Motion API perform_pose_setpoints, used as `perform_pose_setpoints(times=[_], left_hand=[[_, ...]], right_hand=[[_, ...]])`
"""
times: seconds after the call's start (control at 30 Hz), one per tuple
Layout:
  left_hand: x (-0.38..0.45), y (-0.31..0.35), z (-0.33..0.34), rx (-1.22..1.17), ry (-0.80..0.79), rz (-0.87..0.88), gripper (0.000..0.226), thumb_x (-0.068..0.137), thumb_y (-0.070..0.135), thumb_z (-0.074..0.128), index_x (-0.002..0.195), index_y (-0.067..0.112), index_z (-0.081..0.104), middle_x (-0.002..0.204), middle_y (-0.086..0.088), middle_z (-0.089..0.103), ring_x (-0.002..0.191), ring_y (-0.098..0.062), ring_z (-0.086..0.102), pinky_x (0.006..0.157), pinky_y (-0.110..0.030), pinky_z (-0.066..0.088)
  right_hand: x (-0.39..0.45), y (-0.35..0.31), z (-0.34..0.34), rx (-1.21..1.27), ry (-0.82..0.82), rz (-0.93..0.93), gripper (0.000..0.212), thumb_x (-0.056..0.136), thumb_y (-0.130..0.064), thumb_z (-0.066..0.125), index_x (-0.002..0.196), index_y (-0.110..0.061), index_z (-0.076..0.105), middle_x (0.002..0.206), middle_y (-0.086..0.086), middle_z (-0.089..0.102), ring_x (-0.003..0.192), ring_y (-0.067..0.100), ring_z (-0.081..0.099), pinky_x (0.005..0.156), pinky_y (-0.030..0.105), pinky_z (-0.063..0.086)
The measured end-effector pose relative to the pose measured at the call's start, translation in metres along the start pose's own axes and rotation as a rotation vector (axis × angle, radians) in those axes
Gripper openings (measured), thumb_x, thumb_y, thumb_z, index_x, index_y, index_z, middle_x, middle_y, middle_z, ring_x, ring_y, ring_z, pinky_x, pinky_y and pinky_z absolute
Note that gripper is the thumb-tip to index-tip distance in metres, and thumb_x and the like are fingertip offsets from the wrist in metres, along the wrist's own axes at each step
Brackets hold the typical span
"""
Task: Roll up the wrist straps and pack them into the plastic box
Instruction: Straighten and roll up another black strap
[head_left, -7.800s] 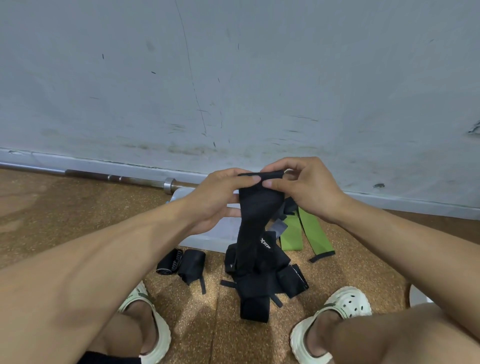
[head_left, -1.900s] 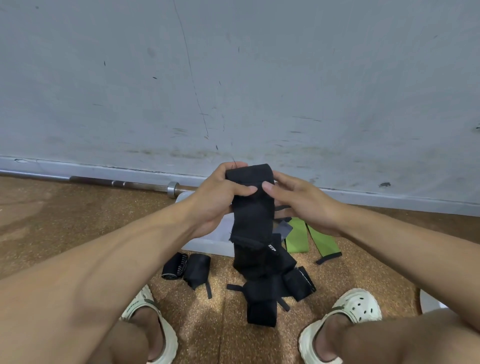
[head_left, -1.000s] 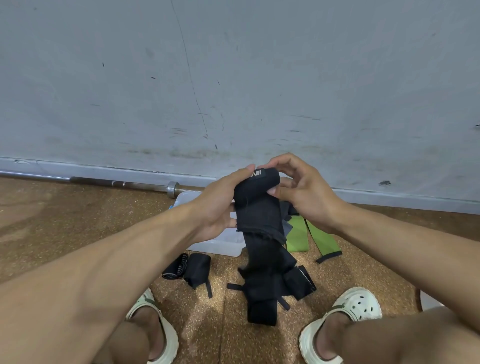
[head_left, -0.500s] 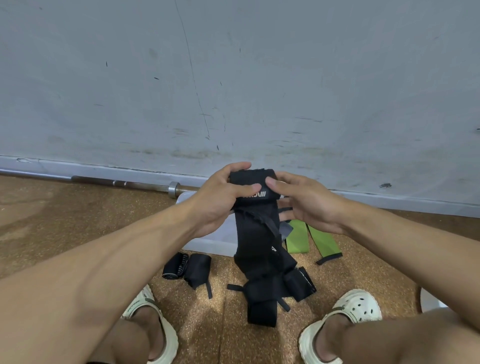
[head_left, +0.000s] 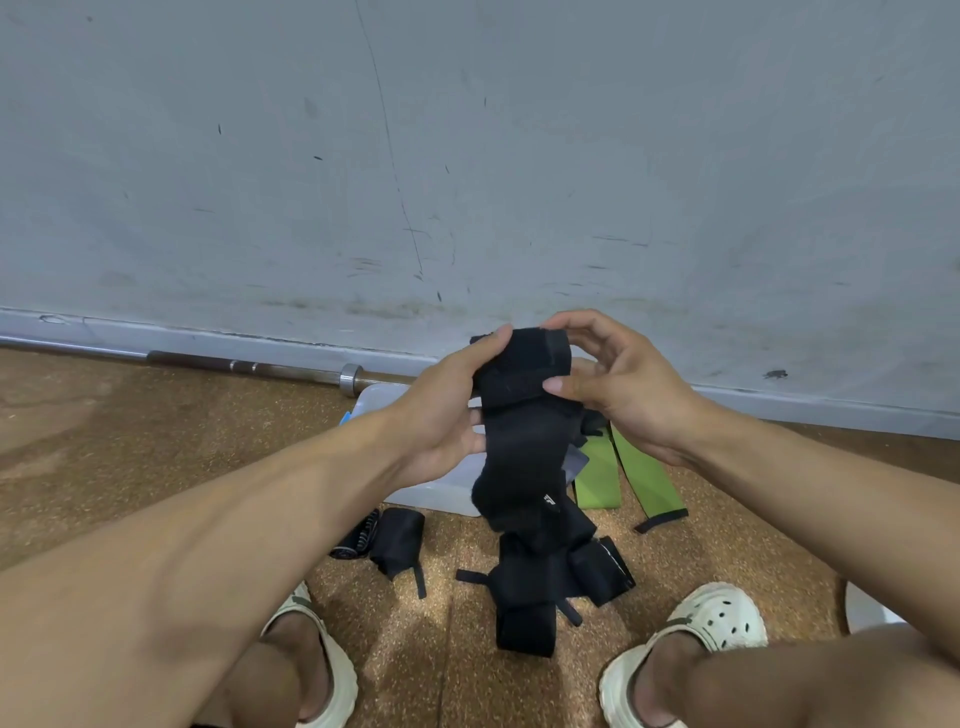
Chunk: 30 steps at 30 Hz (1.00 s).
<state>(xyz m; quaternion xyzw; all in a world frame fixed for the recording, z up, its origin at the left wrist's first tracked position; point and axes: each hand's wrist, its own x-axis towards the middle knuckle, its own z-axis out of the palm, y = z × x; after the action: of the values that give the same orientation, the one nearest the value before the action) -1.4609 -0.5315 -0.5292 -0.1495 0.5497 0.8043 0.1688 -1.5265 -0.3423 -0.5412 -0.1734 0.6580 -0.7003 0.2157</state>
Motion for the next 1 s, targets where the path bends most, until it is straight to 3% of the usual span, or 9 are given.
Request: perform_pose_setpoints(times=[0.13, 0.23, 0.3, 0.37, 0.47, 0.53, 0.7, 0.87, 1.0], left_hand=[[0.002, 0.001, 0.000, -0.054, 0.036, 0.018, 0.025, 0.102, 0.033, 0.058, 0.108, 0.014, 0.074, 0.089, -0.006, 0.074, 0.092, -0.027, 0.073, 0.081, -0.042, 0.062], [0.002, 0.005, -0.002, -0.052, 0.025, 0.041, 0.026, 0.104, 0.023, 0.056, 0.119, 0.009, 0.070, 0.097, -0.006, 0.075, 0.100, -0.028, 0.072, 0.084, -0.039, 0.062], [0.002, 0.007, -0.006, -0.026, 0.007, 0.059, 0.027, 0.102, 0.018, 0.058, 0.124, 0.005, 0.068, 0.109, -0.010, 0.076, 0.109, -0.030, 0.071, 0.090, -0.041, 0.060], [0.003, 0.008, -0.009, 0.001, -0.005, 0.074, 0.031, 0.098, 0.010, 0.062, 0.129, 0.004, 0.065, 0.119, -0.014, 0.073, 0.113, -0.031, 0.070, 0.095, -0.043, 0.059], [0.004, 0.009, -0.012, -0.004, 0.007, 0.104, 0.041, 0.090, -0.004, 0.067, 0.129, 0.009, 0.063, 0.104, -0.007, 0.073, 0.095, -0.024, 0.072, 0.087, -0.040, 0.060], [0.003, 0.009, -0.011, 0.000, 0.000, 0.114, 0.046, 0.087, -0.011, 0.066, 0.128, 0.012, 0.063, 0.100, -0.006, 0.070, 0.088, -0.021, 0.069, 0.079, -0.037, 0.060], [0.001, 0.006, -0.010, -0.018, -0.023, 0.109, 0.059, 0.083, -0.019, 0.062, 0.133, 0.014, 0.058, 0.112, -0.011, 0.067, 0.100, -0.026, 0.065, 0.078, -0.039, 0.061], [0.001, 0.006, -0.010, -0.054, -0.052, 0.077, 0.049, 0.087, -0.003, 0.071, 0.134, 0.008, 0.060, 0.121, -0.018, 0.071, 0.107, -0.028, 0.070, 0.087, -0.045, 0.061], [0.003, 0.007, -0.011, -0.021, -0.015, 0.105, 0.050, 0.083, -0.012, 0.071, 0.128, 0.008, 0.062, 0.115, -0.013, 0.073, 0.106, -0.027, 0.071, 0.079, -0.041, 0.062]], right_hand=[[0.002, 0.001, 0.001, 0.001, 0.003, 0.005, 0.049, 0.082, 0.025, 0.064, 0.112, -0.014, 0.068, 0.135, 0.012, 0.065, 0.117, 0.035, 0.067, 0.096, 0.048, 0.059], [0.002, -0.005, -0.002, 0.075, -0.045, 0.080, 0.050, 0.086, 0.024, 0.057, 0.118, -0.013, 0.067, 0.139, 0.011, 0.062, 0.120, 0.033, 0.065, 0.098, 0.046, 0.058], [0.001, -0.010, -0.004, 0.123, -0.102, 0.162, 0.048, 0.090, 0.009, 0.062, 0.130, -0.017, 0.064, 0.139, 0.007, 0.064, 0.122, 0.027, 0.065, 0.096, 0.043, 0.058], [0.001, -0.011, -0.005, 0.133, -0.128, 0.235, 0.052, 0.087, -0.020, 0.073, 0.138, -0.022, 0.060, 0.136, 0.007, 0.067, 0.123, 0.024, 0.065, 0.098, 0.044, 0.056], [-0.001, -0.009, -0.004, 0.072, -0.124, 0.312, 0.059, 0.084, -0.034, 0.072, 0.139, -0.018, 0.059, 0.137, 0.016, 0.065, 0.128, 0.036, 0.061, 0.107, 0.050, 0.051], [-0.003, -0.007, -0.001, 0.050, -0.158, 0.332, 0.056, 0.087, -0.031, 0.070, 0.139, -0.016, 0.059, 0.137, 0.018, 0.064, 0.126, 0.039, 0.063, 0.107, 0.049, 0.052], [0.000, -0.006, 0.000, 0.058, -0.082, 0.250, 0.069, 0.077, -0.015, 0.077, 0.143, -0.023, 0.055, 0.139, 0.006, 0.065, 0.117, 0.029, 0.070, 0.099, 0.048, 0.057], [-0.001, -0.008, 0.002, -0.019, -0.072, 0.156, 0.074, 0.085, 0.005, 0.074, 0.146, -0.030, 0.052, 0.149, -0.011, 0.053, 0.116, 0.023, 0.071, 0.092, 0.046, 0.060], [-0.001, -0.009, 0.003, -0.033, -0.074, 0.157, 0.076, 0.082, 0.014, 0.073, 0.144, -0.027, 0.055, 0.147, -0.007, 0.056, 0.118, 0.022, 0.069, 0.094, 0.043, 0.060]])
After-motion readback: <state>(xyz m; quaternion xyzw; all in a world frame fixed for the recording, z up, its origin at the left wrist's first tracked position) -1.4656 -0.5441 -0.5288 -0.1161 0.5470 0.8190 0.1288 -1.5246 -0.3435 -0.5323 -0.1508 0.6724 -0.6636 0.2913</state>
